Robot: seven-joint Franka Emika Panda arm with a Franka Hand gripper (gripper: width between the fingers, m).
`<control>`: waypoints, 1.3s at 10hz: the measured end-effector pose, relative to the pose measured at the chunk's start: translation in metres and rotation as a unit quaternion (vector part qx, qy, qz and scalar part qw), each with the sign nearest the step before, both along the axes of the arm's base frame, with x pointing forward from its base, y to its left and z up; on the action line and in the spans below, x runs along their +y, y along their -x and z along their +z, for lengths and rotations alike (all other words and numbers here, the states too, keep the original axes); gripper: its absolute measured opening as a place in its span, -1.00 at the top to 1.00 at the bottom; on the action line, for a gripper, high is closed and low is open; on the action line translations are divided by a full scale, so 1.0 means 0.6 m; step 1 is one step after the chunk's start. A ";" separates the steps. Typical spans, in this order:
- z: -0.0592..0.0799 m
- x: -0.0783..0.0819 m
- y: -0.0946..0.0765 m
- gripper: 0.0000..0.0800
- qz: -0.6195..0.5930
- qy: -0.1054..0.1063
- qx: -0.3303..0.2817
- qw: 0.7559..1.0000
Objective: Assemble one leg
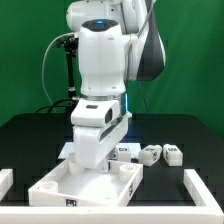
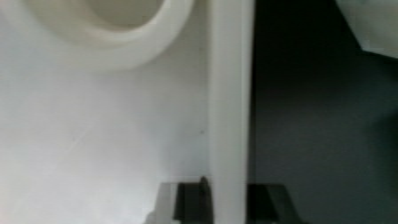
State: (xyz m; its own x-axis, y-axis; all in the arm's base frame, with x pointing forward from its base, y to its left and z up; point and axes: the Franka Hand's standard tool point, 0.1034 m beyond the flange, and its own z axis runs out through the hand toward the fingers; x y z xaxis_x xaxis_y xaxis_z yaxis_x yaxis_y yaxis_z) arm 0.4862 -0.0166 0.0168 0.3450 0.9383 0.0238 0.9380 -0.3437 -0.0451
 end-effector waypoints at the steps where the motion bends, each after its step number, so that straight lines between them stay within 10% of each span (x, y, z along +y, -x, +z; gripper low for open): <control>1: 0.006 0.005 -0.006 0.86 0.068 -0.004 -0.023 0.997; 4: 0.004 0.048 -0.024 0.86 0.178 -0.031 -0.003 0.984; 9: -0.002 0.047 -0.025 0.86 0.172 -0.032 -0.002 0.985; 13: -0.017 0.121 -0.034 0.86 0.192 -0.049 -0.029 0.980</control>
Offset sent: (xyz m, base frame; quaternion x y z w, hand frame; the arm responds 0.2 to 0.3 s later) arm 0.0320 0.0605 -0.0015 0.0854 0.0768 -0.1957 0.9739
